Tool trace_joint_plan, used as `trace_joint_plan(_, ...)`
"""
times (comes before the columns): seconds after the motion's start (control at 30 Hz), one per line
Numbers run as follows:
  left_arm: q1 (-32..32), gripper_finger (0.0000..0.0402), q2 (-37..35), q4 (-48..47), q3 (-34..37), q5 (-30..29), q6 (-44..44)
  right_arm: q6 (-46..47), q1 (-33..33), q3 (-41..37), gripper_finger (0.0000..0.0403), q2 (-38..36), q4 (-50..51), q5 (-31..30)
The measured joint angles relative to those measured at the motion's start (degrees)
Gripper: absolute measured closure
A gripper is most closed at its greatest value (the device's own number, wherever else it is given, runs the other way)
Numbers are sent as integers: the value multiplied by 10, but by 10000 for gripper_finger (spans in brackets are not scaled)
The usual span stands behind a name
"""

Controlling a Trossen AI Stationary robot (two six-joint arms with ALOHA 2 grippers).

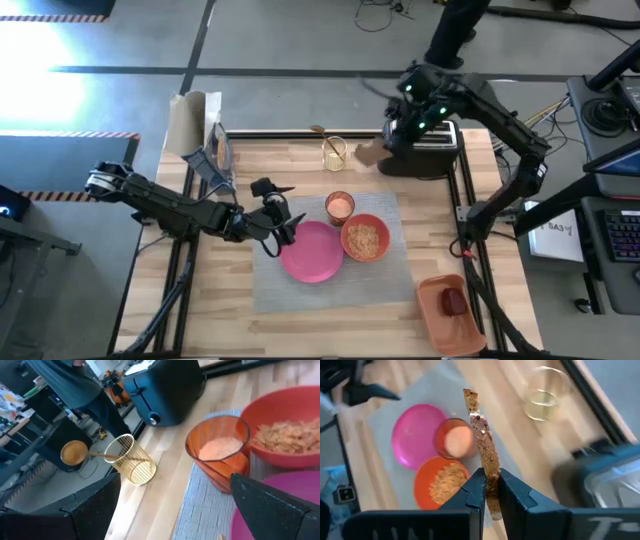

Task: Arrange a breakfast setting
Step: Put the toasted bread on the pink plate on the gray table mat

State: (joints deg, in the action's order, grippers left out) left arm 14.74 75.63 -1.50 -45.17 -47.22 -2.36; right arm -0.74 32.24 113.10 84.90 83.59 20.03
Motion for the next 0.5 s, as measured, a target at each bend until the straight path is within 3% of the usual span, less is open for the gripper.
trace_joint_plan(0.27, 5, 45, -13, 0, 0, 0, 59, 35, -124, -32, 369, 14, -68, 0)
trace_joint_plan(0.5, 9, 45, -24, -44, 0, -1, 69, 58, -232, -118, 369, 14, -214, -1)
